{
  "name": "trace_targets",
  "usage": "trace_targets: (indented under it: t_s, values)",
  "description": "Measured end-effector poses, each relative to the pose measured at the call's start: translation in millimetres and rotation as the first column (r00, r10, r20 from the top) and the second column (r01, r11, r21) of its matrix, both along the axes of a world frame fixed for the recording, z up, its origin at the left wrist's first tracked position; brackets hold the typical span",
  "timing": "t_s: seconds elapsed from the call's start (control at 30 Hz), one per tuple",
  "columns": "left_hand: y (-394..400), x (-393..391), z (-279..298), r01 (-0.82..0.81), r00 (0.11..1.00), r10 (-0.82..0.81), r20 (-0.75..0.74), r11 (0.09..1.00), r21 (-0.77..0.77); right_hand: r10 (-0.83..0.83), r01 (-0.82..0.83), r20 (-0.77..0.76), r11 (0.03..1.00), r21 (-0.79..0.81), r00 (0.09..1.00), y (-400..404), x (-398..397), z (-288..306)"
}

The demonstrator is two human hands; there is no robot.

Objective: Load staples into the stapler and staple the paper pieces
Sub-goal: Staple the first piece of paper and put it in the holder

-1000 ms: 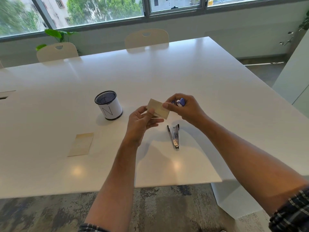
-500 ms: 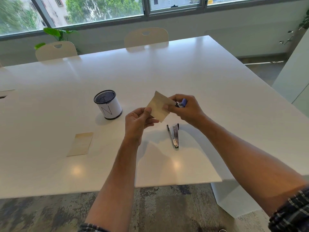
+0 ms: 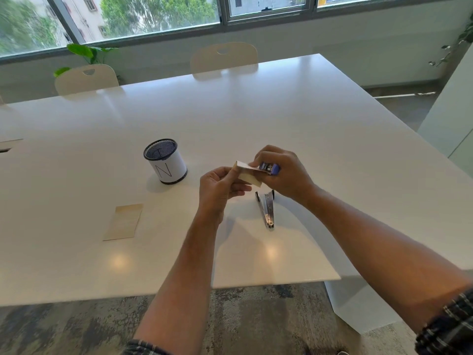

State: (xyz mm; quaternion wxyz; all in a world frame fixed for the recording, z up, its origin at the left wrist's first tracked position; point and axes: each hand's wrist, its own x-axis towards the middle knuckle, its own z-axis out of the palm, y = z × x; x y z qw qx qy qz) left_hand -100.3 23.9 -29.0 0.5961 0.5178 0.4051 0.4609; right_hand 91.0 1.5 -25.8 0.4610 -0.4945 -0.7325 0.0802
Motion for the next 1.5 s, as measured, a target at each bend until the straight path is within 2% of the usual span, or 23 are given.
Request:
trace_targets:
  t_s: [0.07,0.13,0.23,0.37,0.57,0.63,0.73,0.8,0.87,1.0,1.13,1.27,1.5]
  values:
    - [0,0,-1,0.003,1.000,-0.003,-0.007,1.000,-0.009,-0.016,0.002,0.178,0.997,0.080,0.984,-3,1,0]
    - [0,0,-2,0.017,1.000,-0.017,-0.018,1.000,-0.013,-0.045,0.005,0.289,0.991,0.137,0.956,-5,0,1]
    - [0,0,-3,0.038,0.999,-0.038,-0.005,0.999,-0.014,-0.095,0.034,0.354,0.984,0.176,0.930,-5,-2,3]
    - [0,0,-2,0.076,0.997,-0.076,-0.007,0.997,0.012,-0.149,0.092,0.362,0.981,0.172,0.920,-6,-8,2]
    - [0,0,-2,0.091,0.996,-0.091,-0.018,0.996,0.010,-0.187,0.138,0.301,0.975,0.177,0.935,-3,-8,1]
    - [0,0,-3,0.066,0.998,-0.066,-0.024,0.998,0.013,-0.195,0.162,0.190,0.971,0.177,0.962,-3,-8,2]
    - [-1,2,-3,0.033,0.999,-0.033,-0.041,0.999,0.022,-0.236,0.252,-0.105,0.952,0.174,0.966,-1,-10,4]
    - [-2,3,-2,0.048,0.998,-0.046,-0.051,0.998,0.030,-0.285,0.308,-0.151,0.937,0.164,0.947,-1,-9,5]
    - [-2,5,-1,0.080,0.996,-0.079,-0.038,0.996,0.028,-0.280,0.283,-0.042,0.936,0.207,0.959,-2,-9,4]
    - [-2,7,3,0.123,0.992,-0.123,0.029,0.992,0.016,-0.157,0.106,0.162,0.953,0.283,0.974,-8,-12,5]
    - [-4,5,4,0.140,0.988,-0.140,0.070,0.990,0.004,-0.067,0.013,0.211,0.969,0.248,0.975,-8,-9,6]
    - [-4,6,4,0.126,0.990,-0.126,0.068,0.992,-0.009,-0.047,-0.064,0.363,0.956,0.287,0.930,-7,-10,7]
    - [-2,8,3,0.056,0.993,-0.044,0.112,0.992,-0.112,-0.081,-0.123,0.529,0.933,0.339,0.845,-4,-13,-2]
